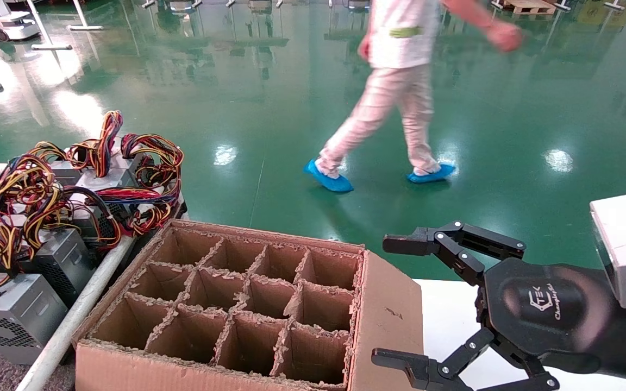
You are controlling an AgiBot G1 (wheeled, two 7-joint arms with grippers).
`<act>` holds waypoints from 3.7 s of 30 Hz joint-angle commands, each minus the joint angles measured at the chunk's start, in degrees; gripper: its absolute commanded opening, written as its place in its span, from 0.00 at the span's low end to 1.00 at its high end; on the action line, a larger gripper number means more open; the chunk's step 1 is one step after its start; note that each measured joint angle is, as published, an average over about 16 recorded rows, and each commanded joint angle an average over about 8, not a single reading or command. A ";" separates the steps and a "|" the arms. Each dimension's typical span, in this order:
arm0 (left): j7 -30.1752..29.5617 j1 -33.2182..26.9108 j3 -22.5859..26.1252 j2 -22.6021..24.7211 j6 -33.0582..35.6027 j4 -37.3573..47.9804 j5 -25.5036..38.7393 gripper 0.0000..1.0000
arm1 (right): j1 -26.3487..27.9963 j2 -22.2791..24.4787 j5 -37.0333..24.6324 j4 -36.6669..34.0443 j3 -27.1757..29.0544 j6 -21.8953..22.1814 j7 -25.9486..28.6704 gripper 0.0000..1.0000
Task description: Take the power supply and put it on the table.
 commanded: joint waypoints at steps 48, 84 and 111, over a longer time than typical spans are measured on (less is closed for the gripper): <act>19.47 17.94 -2.40 4.52 1.69 31.21 0.72 0.00 | 0.01 0.01 0.01 -0.01 -0.02 0.00 -0.01 1.00; 23.14 34.15 -13.33 6.33 -1.44 34.76 -3.51 1.00 | -0.01 0.01 0.03 -0.03 -0.02 0.02 -0.02 1.00; 22.69 32.71 -11.99 5.41 -1.32 33.29 -2.74 1.00 | 0.00 0.01 0.03 -0.03 -0.03 0.02 -0.02 1.00</act>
